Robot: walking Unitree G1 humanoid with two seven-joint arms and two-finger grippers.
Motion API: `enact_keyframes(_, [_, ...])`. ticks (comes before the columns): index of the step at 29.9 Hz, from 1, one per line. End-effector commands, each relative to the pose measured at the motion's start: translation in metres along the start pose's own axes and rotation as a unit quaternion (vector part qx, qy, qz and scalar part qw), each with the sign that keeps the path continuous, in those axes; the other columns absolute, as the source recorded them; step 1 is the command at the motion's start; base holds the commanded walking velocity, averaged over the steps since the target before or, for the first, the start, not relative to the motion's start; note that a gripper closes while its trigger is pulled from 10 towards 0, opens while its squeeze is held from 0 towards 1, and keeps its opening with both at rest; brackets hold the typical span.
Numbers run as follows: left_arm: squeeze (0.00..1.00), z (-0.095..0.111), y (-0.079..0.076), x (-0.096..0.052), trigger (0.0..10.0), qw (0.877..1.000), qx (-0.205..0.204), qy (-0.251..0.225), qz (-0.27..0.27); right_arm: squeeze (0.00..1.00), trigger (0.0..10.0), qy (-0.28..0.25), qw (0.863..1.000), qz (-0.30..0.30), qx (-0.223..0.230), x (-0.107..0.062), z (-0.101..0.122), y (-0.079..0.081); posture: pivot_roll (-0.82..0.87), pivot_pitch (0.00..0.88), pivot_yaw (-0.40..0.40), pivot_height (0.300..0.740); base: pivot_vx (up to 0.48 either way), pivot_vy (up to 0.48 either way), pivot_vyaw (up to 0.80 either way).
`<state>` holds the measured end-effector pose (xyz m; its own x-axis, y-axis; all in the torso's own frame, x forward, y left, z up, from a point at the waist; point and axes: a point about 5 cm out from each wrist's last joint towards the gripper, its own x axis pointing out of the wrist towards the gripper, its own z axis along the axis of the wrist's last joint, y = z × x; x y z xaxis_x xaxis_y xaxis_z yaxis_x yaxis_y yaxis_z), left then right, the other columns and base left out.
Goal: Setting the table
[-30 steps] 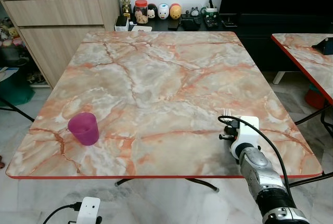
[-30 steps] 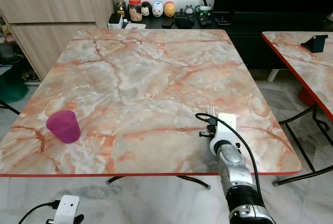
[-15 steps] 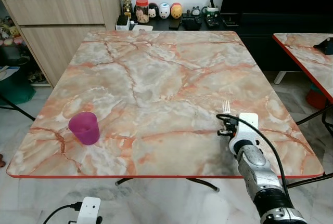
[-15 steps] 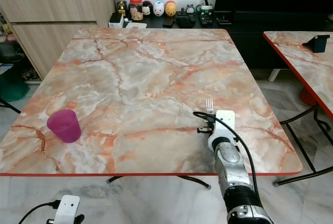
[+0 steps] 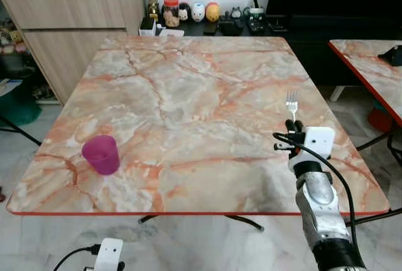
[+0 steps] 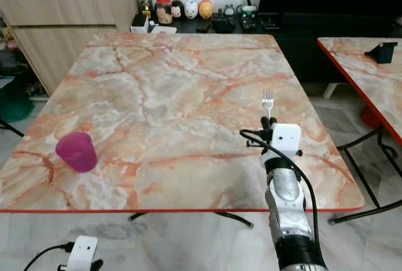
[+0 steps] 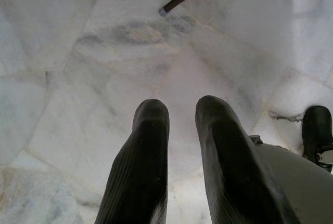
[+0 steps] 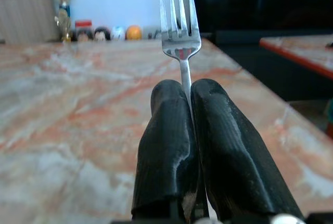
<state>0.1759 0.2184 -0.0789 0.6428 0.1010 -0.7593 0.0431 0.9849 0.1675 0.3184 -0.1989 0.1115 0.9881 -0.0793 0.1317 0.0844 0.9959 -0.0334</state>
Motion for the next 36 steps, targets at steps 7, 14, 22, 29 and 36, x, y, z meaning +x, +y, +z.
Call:
enact_keyframes(7, [0.00, -0.009, 0.004, -0.002, 10.0, 1.000, 0.009, 0.017, 0.001, 0.00, 10.0, -0.072, 0.997, 0.013, -0.029, -0.009, 0.020, 0.000, 0.05, 0.000, -0.032, 0.731, 0.000, 0.000, 0.00])
enact_keyframes(14, [0.00, -0.016, 0.012, -0.004, 10.0, 0.998, -0.053, 0.034, 0.028, 0.00, 10.0, -0.081, 0.996, 0.011, -0.026, -0.009, 0.022, 0.001, 0.05, 0.000, -0.033, 0.731, 0.000, 0.000, 0.00])
enact_keyframes(22, [0.00, -0.014, 0.008, -0.003, 10.0, 0.998, -0.046, 0.031, 0.021, 0.00, 10.0, -0.084, 0.996, 0.009, -0.017, -0.006, 0.025, 0.004, 0.05, 0.000, -0.035, 0.731, 0.000, -0.098, 0.00])
enact_keyframes(29, [0.00, -0.013, 0.006, -0.003, 10.0, 0.998, -0.043, 0.031, 0.018, 0.00, 10.0, -0.086, 0.996, 0.008, -0.011, -0.006, 0.024, 0.003, 0.04, 0.000, -0.034, 0.731, 0.000, -0.378, 0.00])
enact_keyframes(36, [0.00, -0.013, 0.005, -0.003, 10.0, 0.998, -0.044, 0.031, 0.016, 0.00, 10.0, -0.085, 0.996, 0.009, -0.011, -0.006, 0.024, 0.003, 0.04, 0.000, -0.035, 0.731, 0.000, -0.419, 0.00])
